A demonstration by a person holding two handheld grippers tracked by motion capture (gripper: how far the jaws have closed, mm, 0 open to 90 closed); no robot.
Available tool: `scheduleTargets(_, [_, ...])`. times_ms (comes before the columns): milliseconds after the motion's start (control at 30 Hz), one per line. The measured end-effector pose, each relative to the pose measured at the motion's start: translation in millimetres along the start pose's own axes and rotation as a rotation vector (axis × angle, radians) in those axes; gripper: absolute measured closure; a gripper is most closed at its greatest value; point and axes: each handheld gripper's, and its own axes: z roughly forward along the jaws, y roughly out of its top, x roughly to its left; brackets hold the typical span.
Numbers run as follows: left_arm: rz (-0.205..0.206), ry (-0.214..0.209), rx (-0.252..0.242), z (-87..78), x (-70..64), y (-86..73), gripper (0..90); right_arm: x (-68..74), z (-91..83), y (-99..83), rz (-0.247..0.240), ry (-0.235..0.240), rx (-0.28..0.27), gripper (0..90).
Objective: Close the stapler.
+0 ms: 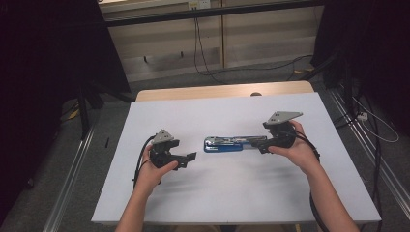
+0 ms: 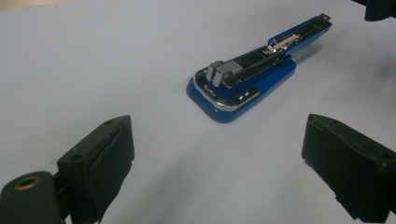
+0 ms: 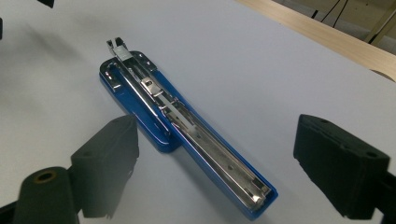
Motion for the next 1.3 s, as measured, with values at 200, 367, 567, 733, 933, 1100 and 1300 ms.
scheduleTargets(200, [0.007, -0.009, -0.008, 4.5, -4.0, 4.8, 10.5, -2.4, -12.7, -5.3, 0.029, -0.057, -0.015, 19.0])
scheduleTargets(367, [0.011, -0.016, 0.001, 10.5, -7.3, 8.3, 14.6, -5.5, -16.3, -12.3, 0.043, -0.078, -0.022, 27.7])
scheduleTargets(567, [0.010, -0.017, -0.004, 15.9, -9.0, 12.5, 21.4, -10.9, -18.2, -21.3, 0.065, -0.090, -0.016, 40.7])
scheduleTargets(733, [0.008, -0.005, 0.001, 20.3, -9.4, 14.5, 29.4, -15.1, -21.2, -27.0, 0.089, -0.110, -0.027, 52.8])
scheduleTargets(933, [0.008, 0.005, 0.001, 25.5, -9.4, 16.0, 44.3, -19.0, -23.9, -32.2, 0.112, -0.136, -0.021, 67.0])
scheduleTargets(1100, [0.011, 0.034, 0.018, 31.0, -6.3, 15.1, 57.4, -19.8, -21.5, -37.8, 0.103, -0.135, -0.014, 76.7])
scheduleTargets(1300, [0.015, 0.036, 0.038, 40.3, -6.1, 12.1, 72.0, -20.4, -17.7, -43.1, 0.102, -0.157, 0.015, 85.3])
